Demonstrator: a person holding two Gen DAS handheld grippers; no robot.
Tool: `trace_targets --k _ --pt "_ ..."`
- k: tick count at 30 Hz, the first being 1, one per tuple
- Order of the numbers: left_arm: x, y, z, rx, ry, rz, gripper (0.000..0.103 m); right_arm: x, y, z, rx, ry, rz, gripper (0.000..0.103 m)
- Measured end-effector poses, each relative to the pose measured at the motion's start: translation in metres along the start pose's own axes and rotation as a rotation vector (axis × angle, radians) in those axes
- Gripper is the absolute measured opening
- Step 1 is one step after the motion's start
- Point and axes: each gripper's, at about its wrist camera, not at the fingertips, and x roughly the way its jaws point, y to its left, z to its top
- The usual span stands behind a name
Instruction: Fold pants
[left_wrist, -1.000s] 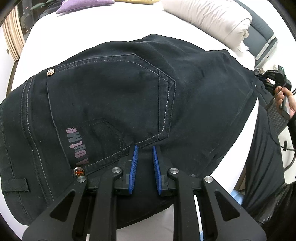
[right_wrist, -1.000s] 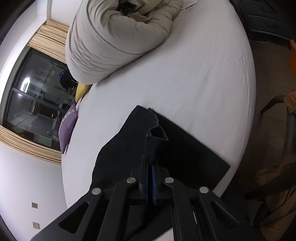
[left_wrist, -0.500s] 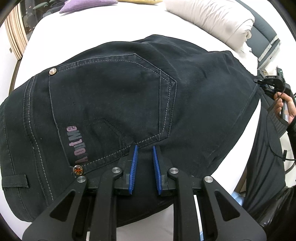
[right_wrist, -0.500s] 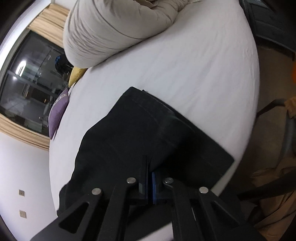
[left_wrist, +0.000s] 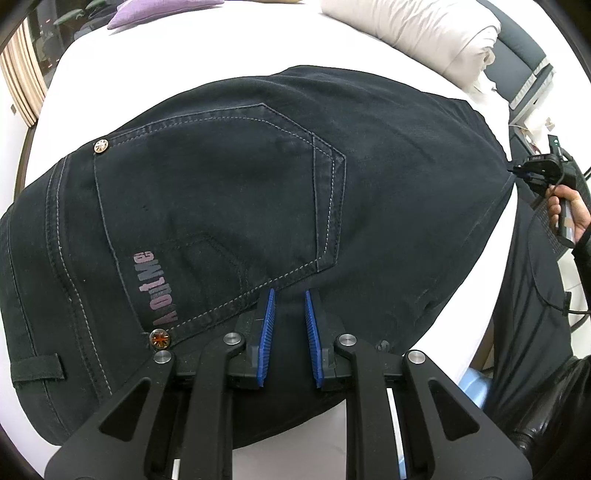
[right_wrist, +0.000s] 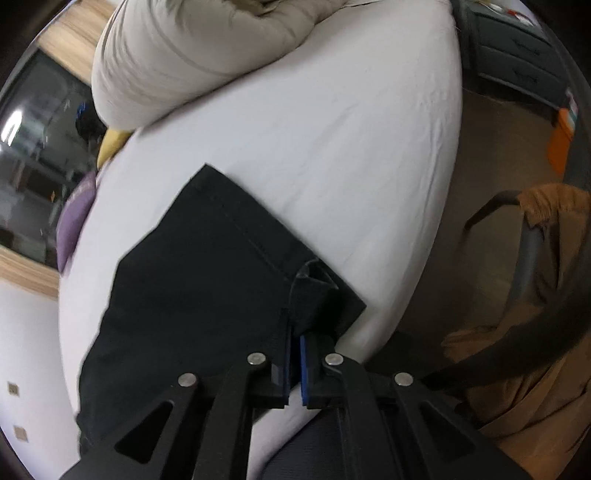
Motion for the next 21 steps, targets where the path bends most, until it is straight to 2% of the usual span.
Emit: trace_targets --k 1,3,5,7,8,10,15,18,21 --pt "0.000 0.001 0.000 -0.001 -0.001 0.000 0.017 -0.005 0.005 0.000 -0.029 -0.010 -0.029 0.004" --pt "0.001 0.002 -0.001 -0.004 -0.004 0.000 0.017 -0.014 0.014 -0.001 -0.090 -0.041 -0.104 0.018" --pt "0.001 0.002 -0.002 -0.003 -0.008 0.002 0.017 -0.023 0.017 -0.002 -0.104 -0.064 -0.166 0.026" --pt "0.001 0.001 -0.003 -0.004 -0.012 0.003 0.017 -0.036 0.021 -0.003 -0.112 -0.082 -0.192 0.028" --pt "0.001 0.002 -0.004 -0.006 -0.015 0.002 0.017 -0.042 0.024 -0.006 -0.117 -0.084 -0.166 0.028" --pt "0.001 0.003 -0.005 -0.009 -0.019 0.000 0.017 -0.055 0.038 -0.019 -0.138 -0.048 -0.024 0.028" --pt "-0.001 0.006 -0.011 -0.017 -0.029 -0.007 0.017 -0.047 0.072 -0.071 -0.099 0.186 0.364 0.028" --pt "-0.004 0.009 -0.015 -0.018 -0.038 -0.011 0.017 -0.023 0.096 -0.101 -0.101 0.318 0.439 0.032" --pt "-0.007 0.011 -0.019 -0.023 -0.052 -0.011 0.017 -0.006 0.111 -0.118 -0.086 0.403 0.482 0.047"
